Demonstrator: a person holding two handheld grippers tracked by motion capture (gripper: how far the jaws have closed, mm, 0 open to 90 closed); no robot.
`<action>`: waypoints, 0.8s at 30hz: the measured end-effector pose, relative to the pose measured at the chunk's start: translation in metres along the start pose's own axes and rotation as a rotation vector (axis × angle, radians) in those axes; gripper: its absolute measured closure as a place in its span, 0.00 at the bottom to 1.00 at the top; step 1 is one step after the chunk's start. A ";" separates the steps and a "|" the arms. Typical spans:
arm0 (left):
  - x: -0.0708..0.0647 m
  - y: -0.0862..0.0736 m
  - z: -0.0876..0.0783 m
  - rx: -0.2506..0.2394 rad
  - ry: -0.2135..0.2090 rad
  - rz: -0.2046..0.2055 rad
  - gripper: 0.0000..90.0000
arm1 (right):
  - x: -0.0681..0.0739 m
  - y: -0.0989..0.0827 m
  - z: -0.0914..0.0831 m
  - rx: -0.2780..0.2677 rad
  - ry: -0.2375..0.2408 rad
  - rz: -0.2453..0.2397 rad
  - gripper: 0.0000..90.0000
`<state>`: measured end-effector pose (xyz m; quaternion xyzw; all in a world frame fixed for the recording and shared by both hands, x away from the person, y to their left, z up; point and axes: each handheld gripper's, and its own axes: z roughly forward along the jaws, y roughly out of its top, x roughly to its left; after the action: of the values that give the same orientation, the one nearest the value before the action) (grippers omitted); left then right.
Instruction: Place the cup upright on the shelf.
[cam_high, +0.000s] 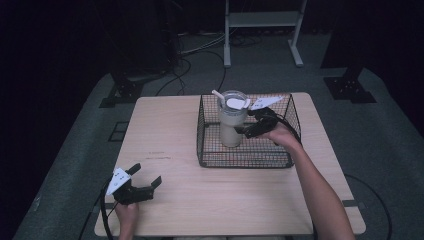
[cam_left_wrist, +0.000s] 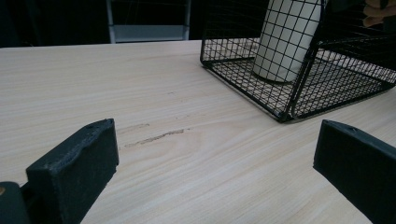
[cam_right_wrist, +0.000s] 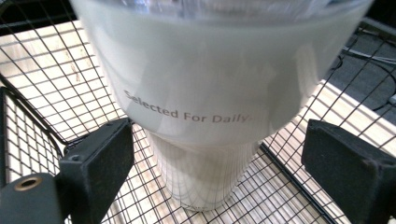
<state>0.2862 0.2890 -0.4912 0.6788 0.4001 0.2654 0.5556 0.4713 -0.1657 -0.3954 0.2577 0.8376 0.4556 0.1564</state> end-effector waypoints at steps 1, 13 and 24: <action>0.000 0.000 0.000 0.000 0.000 0.000 0.00 | 0.000 0.001 -0.002 -0.003 -0.003 -0.007 0.10; 0.000 0.000 0.000 0.000 -0.001 0.002 0.00 | 0.000 0.006 -0.023 0.001 -0.051 -0.015 0.10; 0.000 0.000 0.000 0.001 0.001 0.001 0.00 | -0.001 0.011 -0.042 0.013 -0.075 -0.016 0.10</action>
<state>0.2862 0.2887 -0.4912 0.6793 0.3999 0.2658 0.5550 0.4541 -0.1904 -0.3637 0.2690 0.8361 0.4388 0.1897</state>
